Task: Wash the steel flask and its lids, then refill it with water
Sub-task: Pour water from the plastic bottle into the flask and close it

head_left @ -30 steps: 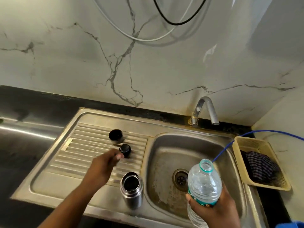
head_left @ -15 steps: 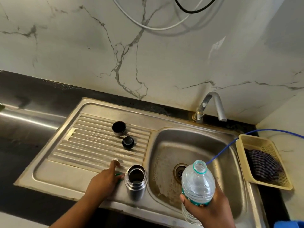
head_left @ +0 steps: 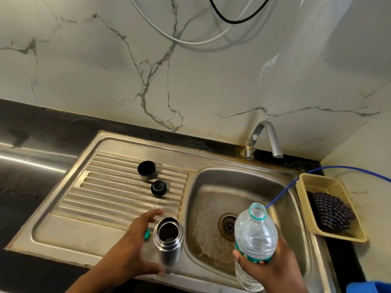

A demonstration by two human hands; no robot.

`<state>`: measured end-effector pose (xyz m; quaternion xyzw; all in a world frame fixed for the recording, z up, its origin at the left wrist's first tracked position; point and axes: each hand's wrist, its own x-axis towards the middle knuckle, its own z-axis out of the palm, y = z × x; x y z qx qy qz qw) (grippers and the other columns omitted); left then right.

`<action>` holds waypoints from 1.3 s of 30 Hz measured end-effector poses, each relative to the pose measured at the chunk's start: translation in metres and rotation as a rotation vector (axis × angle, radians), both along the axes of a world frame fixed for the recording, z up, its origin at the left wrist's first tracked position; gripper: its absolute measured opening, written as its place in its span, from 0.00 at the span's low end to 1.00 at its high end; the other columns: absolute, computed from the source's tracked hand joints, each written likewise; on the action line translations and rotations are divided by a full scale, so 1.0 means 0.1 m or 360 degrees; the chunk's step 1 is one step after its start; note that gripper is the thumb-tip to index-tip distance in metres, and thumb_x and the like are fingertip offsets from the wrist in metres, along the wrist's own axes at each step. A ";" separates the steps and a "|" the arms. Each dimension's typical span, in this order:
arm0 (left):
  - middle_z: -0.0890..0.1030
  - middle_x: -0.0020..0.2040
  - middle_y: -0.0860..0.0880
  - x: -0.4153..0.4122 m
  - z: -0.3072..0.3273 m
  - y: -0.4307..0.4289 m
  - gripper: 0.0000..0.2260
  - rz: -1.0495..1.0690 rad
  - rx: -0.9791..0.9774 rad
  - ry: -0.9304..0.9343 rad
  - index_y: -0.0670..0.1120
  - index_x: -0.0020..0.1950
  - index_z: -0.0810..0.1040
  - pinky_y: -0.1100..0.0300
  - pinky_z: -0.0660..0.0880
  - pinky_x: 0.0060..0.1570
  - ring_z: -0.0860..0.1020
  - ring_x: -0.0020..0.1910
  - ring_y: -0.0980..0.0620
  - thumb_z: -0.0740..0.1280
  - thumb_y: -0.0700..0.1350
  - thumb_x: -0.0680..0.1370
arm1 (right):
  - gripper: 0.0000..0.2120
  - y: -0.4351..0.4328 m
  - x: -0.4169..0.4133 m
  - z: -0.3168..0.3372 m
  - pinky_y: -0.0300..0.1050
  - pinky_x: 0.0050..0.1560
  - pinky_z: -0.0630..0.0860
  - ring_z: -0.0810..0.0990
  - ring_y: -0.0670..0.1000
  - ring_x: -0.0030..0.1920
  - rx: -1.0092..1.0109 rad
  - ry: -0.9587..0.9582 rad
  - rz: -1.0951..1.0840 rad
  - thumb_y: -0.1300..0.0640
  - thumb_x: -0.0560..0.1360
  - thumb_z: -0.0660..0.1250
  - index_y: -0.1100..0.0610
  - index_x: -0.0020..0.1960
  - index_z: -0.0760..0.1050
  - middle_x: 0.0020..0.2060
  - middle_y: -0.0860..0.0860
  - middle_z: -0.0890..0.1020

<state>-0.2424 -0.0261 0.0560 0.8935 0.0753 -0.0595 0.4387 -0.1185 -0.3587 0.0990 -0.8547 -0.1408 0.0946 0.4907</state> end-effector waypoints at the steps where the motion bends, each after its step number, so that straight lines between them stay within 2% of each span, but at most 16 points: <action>1: 0.62 0.72 0.73 0.02 0.03 -0.08 0.60 0.0016 -0.0133 -0.0008 0.64 0.78 0.55 0.76 0.62 0.67 0.64 0.72 0.71 0.85 0.66 0.53 | 0.44 0.01 0.01 0.02 0.22 0.45 0.73 0.82 0.32 0.48 0.0001 -0.0018 0.0009 0.58 0.52 0.89 0.36 0.58 0.70 0.46 0.27 0.82; 3: 0.70 0.72 0.66 0.08 0.04 -0.23 0.58 0.0044 -0.0327 -0.0099 0.60 0.78 0.59 0.69 0.67 0.69 0.70 0.71 0.65 0.87 0.61 0.54 | 0.42 0.02 0.02 0.02 0.21 0.46 0.72 0.81 0.32 0.48 0.0003 -0.0053 0.0018 0.57 0.51 0.89 0.32 0.56 0.74 0.46 0.27 0.82; 6: 0.83 0.59 0.56 0.21 0.11 -0.49 0.39 0.0222 -0.0399 -0.0302 0.65 0.68 0.71 0.62 0.76 0.59 0.82 0.59 0.56 0.86 0.53 0.61 | 0.49 -0.01 0.06 0.05 0.22 0.48 0.72 0.82 0.32 0.49 -0.0001 -0.0087 0.0028 0.57 0.51 0.89 0.17 0.54 0.68 0.47 0.28 0.82; 7: 0.85 0.55 0.56 0.26 0.14 -0.56 0.36 0.0252 -0.0392 -0.0328 0.66 0.64 0.73 0.63 0.77 0.56 0.83 0.55 0.57 0.86 0.52 0.61 | 0.48 -0.03 0.08 0.06 0.23 0.49 0.73 0.82 0.34 0.49 0.0002 -0.0086 0.0041 0.53 0.50 0.89 0.16 0.54 0.67 0.47 0.29 0.83; 9: 0.85 0.51 0.58 0.38 0.19 -0.70 0.34 0.0279 -0.0380 -0.0371 0.67 0.61 0.74 0.68 0.77 0.51 0.83 0.51 0.58 0.86 0.51 0.61 | 0.44 -0.05 0.11 0.15 0.26 0.52 0.74 0.83 0.36 0.51 0.0034 -0.0077 0.0083 0.38 0.48 0.86 0.17 0.56 0.68 0.50 0.31 0.83; 11: 0.85 0.50 0.60 0.51 0.25 -0.83 0.32 0.0309 -0.0417 -0.0401 0.67 0.59 0.75 0.70 0.76 0.48 0.83 0.50 0.58 0.86 0.52 0.61 | 0.43 -0.10 0.18 0.26 0.34 0.56 0.77 0.84 0.39 0.54 0.0029 -0.0060 0.0140 0.28 0.46 0.82 0.19 0.59 0.69 0.53 0.31 0.83; 12: 0.85 0.50 0.61 0.57 0.28 -0.89 0.31 0.0327 -0.0427 -0.0402 0.65 0.59 0.76 0.70 0.76 0.47 0.83 0.49 0.59 0.86 0.53 0.61 | 0.43 -0.12 0.22 0.33 0.37 0.58 0.78 0.84 0.40 0.55 -0.0014 -0.0070 0.0191 0.27 0.47 0.82 0.22 0.60 0.71 0.54 0.31 0.83; 13: 0.84 0.50 0.62 0.64 0.30 -0.94 0.30 0.0340 -0.0419 -0.0403 0.63 0.59 0.76 0.70 0.76 0.46 0.83 0.49 0.60 0.85 0.55 0.61 | 0.43 -0.14 0.26 0.41 0.35 0.57 0.78 0.83 0.39 0.56 -0.0076 -0.0107 0.0235 0.31 0.49 0.84 0.27 0.62 0.73 0.55 0.30 0.82; 15: 0.83 0.50 0.64 0.76 0.33 -1.03 0.30 0.0362 -0.0397 -0.0426 0.60 0.59 0.76 0.70 0.75 0.46 0.82 0.49 0.62 0.85 0.55 0.61 | 0.41 -0.18 0.34 0.58 0.26 0.51 0.75 0.82 0.34 0.53 -0.0236 -0.0214 0.0294 0.43 0.55 0.86 0.36 0.64 0.73 0.53 0.29 0.81; 17: 0.83 0.51 0.64 0.87 0.36 -1.09 0.29 0.0359 -0.0372 -0.0473 0.61 0.58 0.76 0.70 0.76 0.46 0.82 0.50 0.61 0.85 0.55 0.62 | 0.43 -0.20 0.43 0.78 0.24 0.49 0.75 0.81 0.34 0.55 -0.0358 -0.0260 0.0355 0.52 0.59 0.87 0.37 0.67 0.69 0.55 0.29 0.80; 18: 0.83 0.52 0.64 0.91 0.37 -1.11 0.29 0.0354 -0.0355 -0.0495 0.61 0.58 0.76 0.69 0.76 0.47 0.82 0.51 0.61 0.84 0.55 0.62 | 0.43 -0.20 0.47 0.85 0.25 0.50 0.75 0.80 0.35 0.56 -0.0411 -0.0292 0.0389 0.53 0.60 0.86 0.35 0.67 0.68 0.57 0.30 0.80; 21: 0.82 0.53 0.65 0.99 0.41 -1.14 0.29 0.0354 -0.0323 -0.0527 0.63 0.59 0.75 0.66 0.77 0.50 0.81 0.52 0.62 0.83 0.57 0.62 | 0.42 -0.21 0.57 1.01 0.32 0.53 0.79 0.80 0.39 0.59 -0.0542 -0.0361 0.0505 0.44 0.62 0.82 0.34 0.70 0.65 0.60 0.32 0.79; 24: 0.81 0.54 0.66 1.04 0.43 -1.15 0.29 0.0356 -0.0316 -0.0529 0.63 0.60 0.74 0.64 0.78 0.51 0.81 0.53 0.63 0.82 0.58 0.63 | 0.40 -0.22 0.64 1.08 0.35 0.54 0.79 0.78 0.38 0.60 -0.0758 -0.0426 0.0565 0.36 0.63 0.75 0.34 0.72 0.63 0.62 0.31 0.77; 29: 0.80 0.54 0.67 1.07 0.47 -1.16 0.29 0.0385 -0.0330 -0.0538 0.64 0.60 0.74 0.70 0.75 0.48 0.80 0.53 0.64 0.83 0.57 0.64 | 0.42 -0.23 0.72 1.11 0.41 0.54 0.81 0.78 0.39 0.59 -0.1067 -0.0519 0.0676 0.33 0.65 0.72 0.35 0.74 0.57 0.62 0.32 0.76; 39: 0.81 0.53 0.66 1.12 0.49 -1.14 0.28 0.0387 -0.0355 -0.0571 0.62 0.60 0.74 0.71 0.75 0.48 0.81 0.52 0.62 0.83 0.55 0.64 | 0.42 -0.23 0.84 1.16 0.30 0.54 0.75 0.78 0.38 0.59 -0.1305 -0.0620 0.0701 0.32 0.67 0.73 0.39 0.76 0.60 0.66 0.34 0.75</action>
